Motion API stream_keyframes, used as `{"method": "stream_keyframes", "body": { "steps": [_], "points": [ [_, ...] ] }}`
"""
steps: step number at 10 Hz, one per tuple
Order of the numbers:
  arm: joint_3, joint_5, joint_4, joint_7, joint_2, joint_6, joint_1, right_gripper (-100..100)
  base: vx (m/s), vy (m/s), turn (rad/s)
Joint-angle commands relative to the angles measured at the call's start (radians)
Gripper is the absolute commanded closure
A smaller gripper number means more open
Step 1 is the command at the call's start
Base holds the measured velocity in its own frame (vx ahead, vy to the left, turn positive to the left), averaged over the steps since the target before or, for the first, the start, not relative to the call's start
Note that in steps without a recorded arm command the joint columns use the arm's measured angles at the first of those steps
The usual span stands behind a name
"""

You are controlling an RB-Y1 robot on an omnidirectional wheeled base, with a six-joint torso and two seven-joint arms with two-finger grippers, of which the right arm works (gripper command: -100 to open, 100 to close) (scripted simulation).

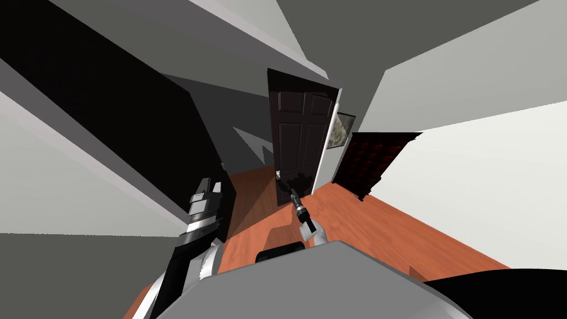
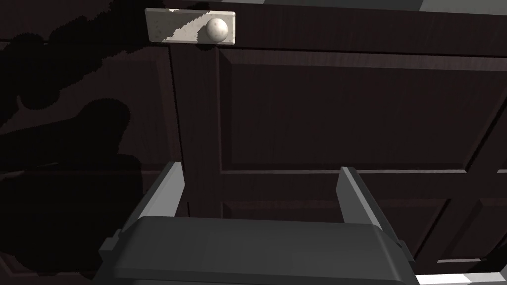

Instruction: Push the door open

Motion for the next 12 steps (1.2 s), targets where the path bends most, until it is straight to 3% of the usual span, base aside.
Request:
{"method": "stream_keyframes", "body": {
  "steps": [1, 2, 3, 12],
  "points": [
    [0.004, -0.001, 0.031, 0.003, 0.008, -0.002, -0.012, -100, 0.116, -0.038, 0.069],
    [0.006, -0.002, 0.072, 0.006, 0.016, -0.009, -0.03, -100, 0.132, -0.057, 0.062],
    [0.006, -0.002, 0.072, 0.006, 0.016, -0.009, -0.03, -100, 0.106, -0.046, 0.027],
    [0.014, -0.007, 0.237, 0.02, 0.065, -0.038, -0.104, -100, 0.088, -0.039, 0.039]
  ]
}}
